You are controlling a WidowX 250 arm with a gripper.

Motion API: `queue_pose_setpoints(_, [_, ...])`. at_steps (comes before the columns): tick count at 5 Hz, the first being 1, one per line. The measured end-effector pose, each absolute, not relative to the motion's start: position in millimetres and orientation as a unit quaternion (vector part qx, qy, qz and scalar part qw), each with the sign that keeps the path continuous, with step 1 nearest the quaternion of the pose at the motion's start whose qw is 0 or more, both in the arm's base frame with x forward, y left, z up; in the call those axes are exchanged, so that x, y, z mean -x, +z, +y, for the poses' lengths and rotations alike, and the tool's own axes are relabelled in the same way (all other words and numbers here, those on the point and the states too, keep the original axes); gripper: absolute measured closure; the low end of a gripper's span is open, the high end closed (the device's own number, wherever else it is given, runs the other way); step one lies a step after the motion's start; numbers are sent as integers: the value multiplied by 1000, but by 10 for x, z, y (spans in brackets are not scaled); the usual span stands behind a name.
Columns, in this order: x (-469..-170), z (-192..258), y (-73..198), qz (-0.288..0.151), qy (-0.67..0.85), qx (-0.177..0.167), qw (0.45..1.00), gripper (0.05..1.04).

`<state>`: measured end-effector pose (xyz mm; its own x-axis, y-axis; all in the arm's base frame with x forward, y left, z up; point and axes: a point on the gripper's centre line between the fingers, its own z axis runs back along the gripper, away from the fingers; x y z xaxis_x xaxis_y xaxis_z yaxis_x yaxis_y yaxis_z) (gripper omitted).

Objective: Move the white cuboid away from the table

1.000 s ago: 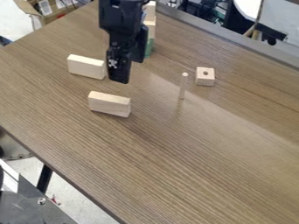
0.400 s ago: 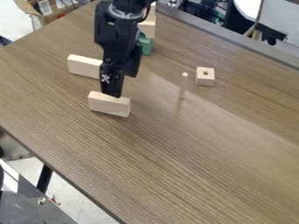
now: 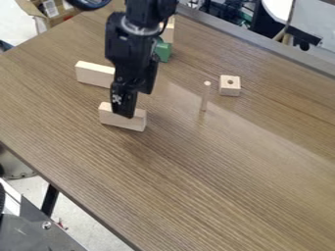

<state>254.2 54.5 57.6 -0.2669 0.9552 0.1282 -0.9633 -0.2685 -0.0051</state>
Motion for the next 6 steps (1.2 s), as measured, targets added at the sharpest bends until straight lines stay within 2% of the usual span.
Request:
queue_pose_setpoints(1, [-2560,531,527,-55,798,-42,599,85])
queue_pose_setpoints(2, [-2582,542,430,-57,803,-49,592,137])
queue_pose_setpoints(4, [-2566,575,261,-51,806,-74,585,723])
queue_pose_setpoints(5, [-2560,549,265,-49,800,-77,594,797])
queue_pose_setpoints(6, [-2694,495,489,-40,798,-54,599,797])
